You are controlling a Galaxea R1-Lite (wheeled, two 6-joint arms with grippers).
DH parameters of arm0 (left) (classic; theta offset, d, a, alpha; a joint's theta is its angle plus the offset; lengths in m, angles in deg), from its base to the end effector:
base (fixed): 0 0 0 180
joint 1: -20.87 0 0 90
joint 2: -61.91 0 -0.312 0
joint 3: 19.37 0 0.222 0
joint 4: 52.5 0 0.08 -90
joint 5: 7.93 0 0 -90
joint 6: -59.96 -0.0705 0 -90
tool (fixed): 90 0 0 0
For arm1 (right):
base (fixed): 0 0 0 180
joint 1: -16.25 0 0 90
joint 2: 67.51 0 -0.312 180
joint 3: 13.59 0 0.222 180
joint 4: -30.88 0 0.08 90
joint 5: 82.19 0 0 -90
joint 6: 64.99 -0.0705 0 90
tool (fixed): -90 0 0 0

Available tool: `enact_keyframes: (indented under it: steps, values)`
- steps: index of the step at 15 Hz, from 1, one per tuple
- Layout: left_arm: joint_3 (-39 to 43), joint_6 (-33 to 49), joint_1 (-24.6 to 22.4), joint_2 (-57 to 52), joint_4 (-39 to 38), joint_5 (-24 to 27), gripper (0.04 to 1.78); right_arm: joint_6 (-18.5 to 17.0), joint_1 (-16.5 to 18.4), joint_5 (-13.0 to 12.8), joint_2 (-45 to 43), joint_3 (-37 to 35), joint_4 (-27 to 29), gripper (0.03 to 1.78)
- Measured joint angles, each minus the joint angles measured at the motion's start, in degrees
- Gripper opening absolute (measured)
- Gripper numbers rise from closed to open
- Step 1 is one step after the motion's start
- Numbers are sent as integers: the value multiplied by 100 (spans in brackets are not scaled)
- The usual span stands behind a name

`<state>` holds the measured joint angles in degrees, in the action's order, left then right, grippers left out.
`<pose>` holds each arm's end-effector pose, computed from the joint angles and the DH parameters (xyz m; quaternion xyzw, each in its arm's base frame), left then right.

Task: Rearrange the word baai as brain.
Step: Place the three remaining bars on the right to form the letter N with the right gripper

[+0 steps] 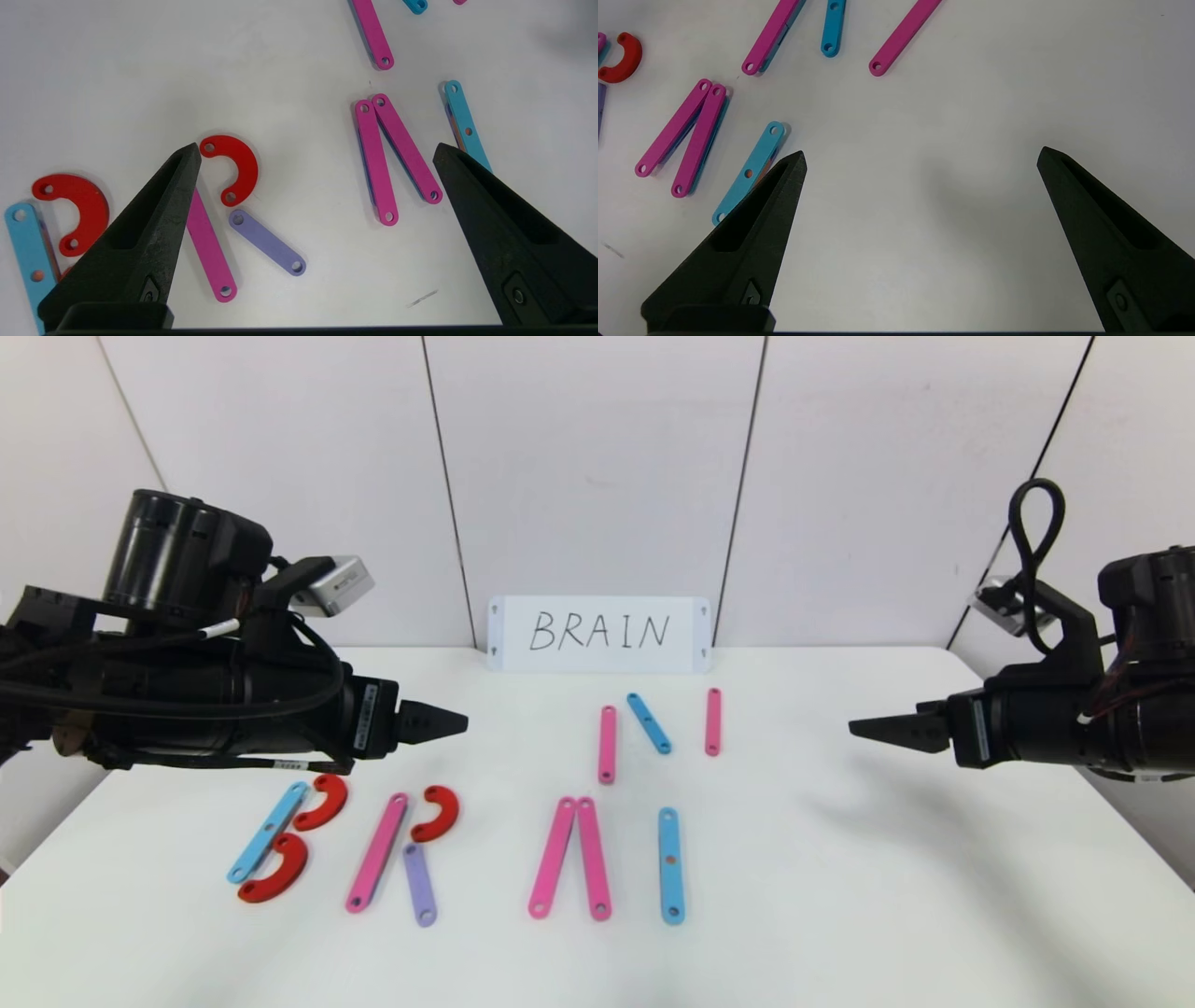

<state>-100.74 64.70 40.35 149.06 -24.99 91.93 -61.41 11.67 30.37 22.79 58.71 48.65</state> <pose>0.3074 -0.1215 0.2072 -0.0143 0.2952 -0.2306 0.9271 0.3273 0.0534 0.1586 0.0191 0.2962 0.2327 0.9262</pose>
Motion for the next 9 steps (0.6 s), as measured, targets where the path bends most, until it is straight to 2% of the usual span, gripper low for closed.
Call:
enact_keyframes:
  steps: [3, 6, 9]
  values:
    - [-193, -94, -123, -57, 28, 2, 174, -349, -455, -380, 79, 469, 489, 174]
    - [-369, -327, -545, -7, 33, 85, 174, -495, -997, -669, 334, 891, 524, 174]
    - [-557, -590, -1031, 113, 35, 628, 174, -553, -1517, -1207, 789, 1309, 519, 174]
